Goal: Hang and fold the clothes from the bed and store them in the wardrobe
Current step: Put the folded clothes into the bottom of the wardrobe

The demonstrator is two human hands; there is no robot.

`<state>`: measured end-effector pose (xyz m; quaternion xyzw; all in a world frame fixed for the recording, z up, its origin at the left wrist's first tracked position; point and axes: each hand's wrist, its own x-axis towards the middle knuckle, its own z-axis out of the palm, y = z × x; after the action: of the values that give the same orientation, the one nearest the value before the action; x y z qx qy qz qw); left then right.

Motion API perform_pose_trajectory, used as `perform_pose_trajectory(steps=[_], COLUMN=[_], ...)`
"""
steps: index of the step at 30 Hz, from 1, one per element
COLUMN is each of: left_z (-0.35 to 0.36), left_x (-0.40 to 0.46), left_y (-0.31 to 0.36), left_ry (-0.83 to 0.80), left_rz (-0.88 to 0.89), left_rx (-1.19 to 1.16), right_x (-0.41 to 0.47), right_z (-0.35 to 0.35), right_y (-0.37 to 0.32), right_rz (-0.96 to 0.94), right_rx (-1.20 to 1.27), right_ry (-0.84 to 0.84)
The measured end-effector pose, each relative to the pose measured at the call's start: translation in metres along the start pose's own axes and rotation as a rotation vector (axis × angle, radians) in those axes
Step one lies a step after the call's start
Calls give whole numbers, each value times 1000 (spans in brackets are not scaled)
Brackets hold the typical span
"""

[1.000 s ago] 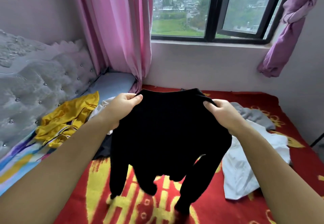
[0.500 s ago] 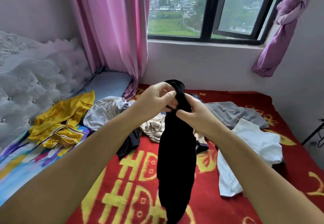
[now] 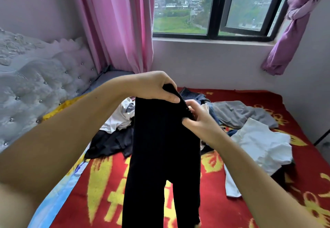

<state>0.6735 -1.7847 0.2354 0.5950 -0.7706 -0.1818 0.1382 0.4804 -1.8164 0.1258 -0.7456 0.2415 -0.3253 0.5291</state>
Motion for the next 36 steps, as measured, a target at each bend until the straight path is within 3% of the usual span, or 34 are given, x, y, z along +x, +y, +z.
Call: perform_pose_trajectory(steps=[9,11,15,17,20,22,24,26,29,32,34,36], left_z=[-34,-38,-41,-40,-36,-34,-32,-34,-44,-48,-45,-41], left_x=[-14,-13,-18,-23,-31,-35,-36,-35,-33,-36,-40,-43], left_y=[9,8,3,1,11,21,30,31,18,-11,-30,-41], left_ry=[-40,-26,-43,-110,-244,-317,-339,-323,-248,-140,-94,-103], left_rz=[-55,-79,-133,-141,-120,-70,-20,4,-46,-142,-191,-233], left_rx=[69,108,168,147,96,92,67,48,75,95,71,36], right_x=[-40,-46,-49,-49,-45,-44,-45,-47,-44,-41,-39,-40], right_z=[33,36,36,31,25,33,52,66,51,3,-29,-46], right_y=[89,89,82,84,97,106,104,101,107,114,112,108], right_rz=[215,250,309,363,346,221,163,231,301,383,353,285], right_rx=[-127,-150,-371,-425,-577,-612,-434,-237,-167,-64,19,-3], right_ry=[156,21,-582,-684,-563,-549,-591,-595,-542,-325,-115,-8])
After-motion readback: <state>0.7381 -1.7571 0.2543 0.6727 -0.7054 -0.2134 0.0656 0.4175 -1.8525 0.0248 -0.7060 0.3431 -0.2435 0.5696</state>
